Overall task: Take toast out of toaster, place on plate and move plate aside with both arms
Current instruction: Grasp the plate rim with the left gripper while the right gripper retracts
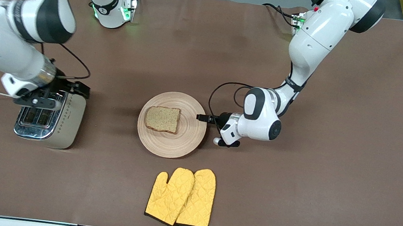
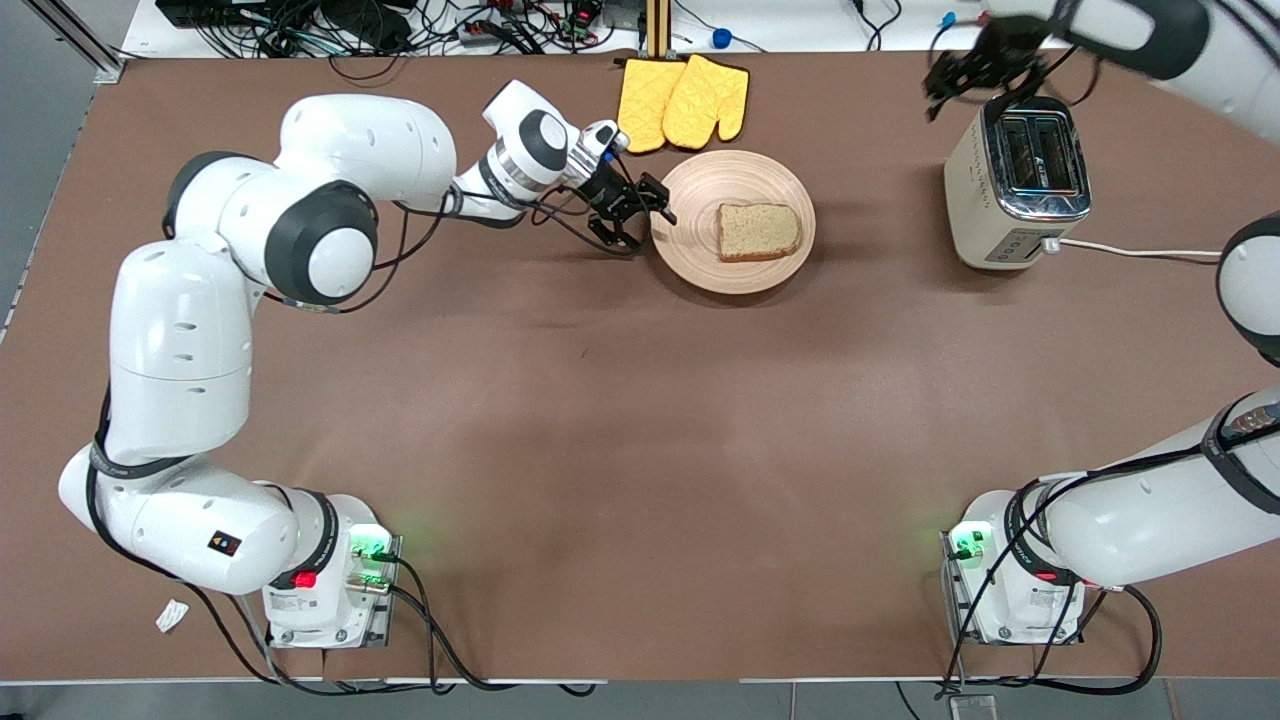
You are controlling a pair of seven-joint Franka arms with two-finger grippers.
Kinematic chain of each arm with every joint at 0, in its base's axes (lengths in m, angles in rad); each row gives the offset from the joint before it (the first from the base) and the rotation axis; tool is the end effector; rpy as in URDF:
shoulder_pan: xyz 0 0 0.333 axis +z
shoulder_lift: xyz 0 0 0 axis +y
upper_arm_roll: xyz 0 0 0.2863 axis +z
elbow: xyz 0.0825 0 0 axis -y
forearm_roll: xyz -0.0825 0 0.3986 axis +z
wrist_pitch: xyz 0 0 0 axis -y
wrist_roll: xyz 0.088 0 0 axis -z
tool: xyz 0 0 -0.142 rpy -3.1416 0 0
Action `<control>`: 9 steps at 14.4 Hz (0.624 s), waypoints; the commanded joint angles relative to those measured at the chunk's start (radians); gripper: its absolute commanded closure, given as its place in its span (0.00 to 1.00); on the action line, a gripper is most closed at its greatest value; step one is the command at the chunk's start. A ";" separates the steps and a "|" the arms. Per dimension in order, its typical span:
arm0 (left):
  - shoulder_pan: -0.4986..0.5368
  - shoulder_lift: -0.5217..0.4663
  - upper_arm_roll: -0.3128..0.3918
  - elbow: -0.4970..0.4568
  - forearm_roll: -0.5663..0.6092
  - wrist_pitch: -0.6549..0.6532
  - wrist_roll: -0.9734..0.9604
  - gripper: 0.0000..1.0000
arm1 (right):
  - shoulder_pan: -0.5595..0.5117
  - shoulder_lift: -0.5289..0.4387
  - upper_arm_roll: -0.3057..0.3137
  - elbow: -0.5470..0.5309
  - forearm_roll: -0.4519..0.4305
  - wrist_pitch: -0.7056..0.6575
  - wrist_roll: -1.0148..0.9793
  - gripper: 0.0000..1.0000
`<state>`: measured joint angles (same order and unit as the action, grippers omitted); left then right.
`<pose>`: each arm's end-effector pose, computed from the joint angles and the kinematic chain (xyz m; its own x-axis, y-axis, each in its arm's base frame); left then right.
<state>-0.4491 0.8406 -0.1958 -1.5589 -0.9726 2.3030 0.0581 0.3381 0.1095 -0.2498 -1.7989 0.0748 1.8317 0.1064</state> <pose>0.5369 -0.4392 0.1032 0.9443 -0.0494 -0.3255 0.1894 -0.7270 0.6600 0.5901 0.0637 0.4081 0.9963 -0.0381 -0.0776 -0.0409 -0.9985 -0.0356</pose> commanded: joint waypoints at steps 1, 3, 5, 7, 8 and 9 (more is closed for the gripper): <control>-0.014 0.023 0.003 0.033 -0.029 0.035 0.014 0.14 | -0.050 -0.036 0.007 0.067 -0.061 -0.087 -0.021 0.00; -0.017 0.026 0.001 0.033 -0.034 0.039 0.012 0.33 | -0.109 -0.082 0.003 0.064 -0.066 -0.104 -0.040 0.00; -0.017 0.028 0.001 0.033 -0.035 0.039 0.012 0.52 | -0.145 -0.126 0.003 0.067 -0.067 -0.143 -0.100 0.00; -0.017 0.028 0.001 0.033 -0.038 0.041 0.012 0.64 | -0.143 -0.155 0.004 0.075 -0.102 -0.214 -0.094 0.00; -0.017 0.028 0.003 0.033 -0.044 0.041 0.012 0.70 | -0.143 -0.180 0.009 0.085 -0.119 -0.248 -0.090 0.00; -0.017 0.028 0.003 0.033 -0.054 0.041 0.012 0.74 | -0.145 -0.204 0.007 0.087 -0.122 -0.271 -0.085 0.00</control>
<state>-0.4573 0.8573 -0.1954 -1.5452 -0.9900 2.3303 0.0581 0.1961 -0.0378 -0.2579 -1.7075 -0.0125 1.6046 0.0109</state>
